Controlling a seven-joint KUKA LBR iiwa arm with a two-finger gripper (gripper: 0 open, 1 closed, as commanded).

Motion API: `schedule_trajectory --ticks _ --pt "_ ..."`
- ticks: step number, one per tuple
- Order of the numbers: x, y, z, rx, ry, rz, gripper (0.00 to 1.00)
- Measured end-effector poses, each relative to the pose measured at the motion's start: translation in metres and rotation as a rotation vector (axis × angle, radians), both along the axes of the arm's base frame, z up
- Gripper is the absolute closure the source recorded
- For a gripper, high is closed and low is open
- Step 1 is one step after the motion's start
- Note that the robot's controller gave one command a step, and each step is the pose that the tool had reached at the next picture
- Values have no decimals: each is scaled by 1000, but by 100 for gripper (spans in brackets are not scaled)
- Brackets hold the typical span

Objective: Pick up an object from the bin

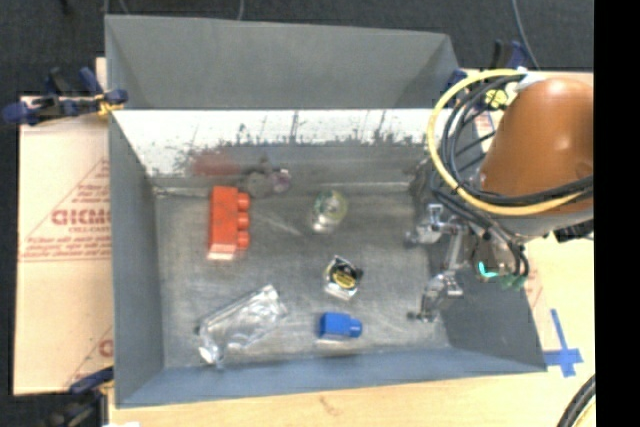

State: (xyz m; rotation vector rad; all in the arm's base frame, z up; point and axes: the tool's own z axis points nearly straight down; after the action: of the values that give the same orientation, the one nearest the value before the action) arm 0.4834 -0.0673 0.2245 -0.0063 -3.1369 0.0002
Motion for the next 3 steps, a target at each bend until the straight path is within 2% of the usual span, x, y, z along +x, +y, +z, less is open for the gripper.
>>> schedule_trajectory --ticks 1,2,3 --pt "2 32 -146 -2 -18 -20 0" --pt "-4 59 -150 -2 -23 56 0" --pt "-4 60 -150 -1 -21 59 100"
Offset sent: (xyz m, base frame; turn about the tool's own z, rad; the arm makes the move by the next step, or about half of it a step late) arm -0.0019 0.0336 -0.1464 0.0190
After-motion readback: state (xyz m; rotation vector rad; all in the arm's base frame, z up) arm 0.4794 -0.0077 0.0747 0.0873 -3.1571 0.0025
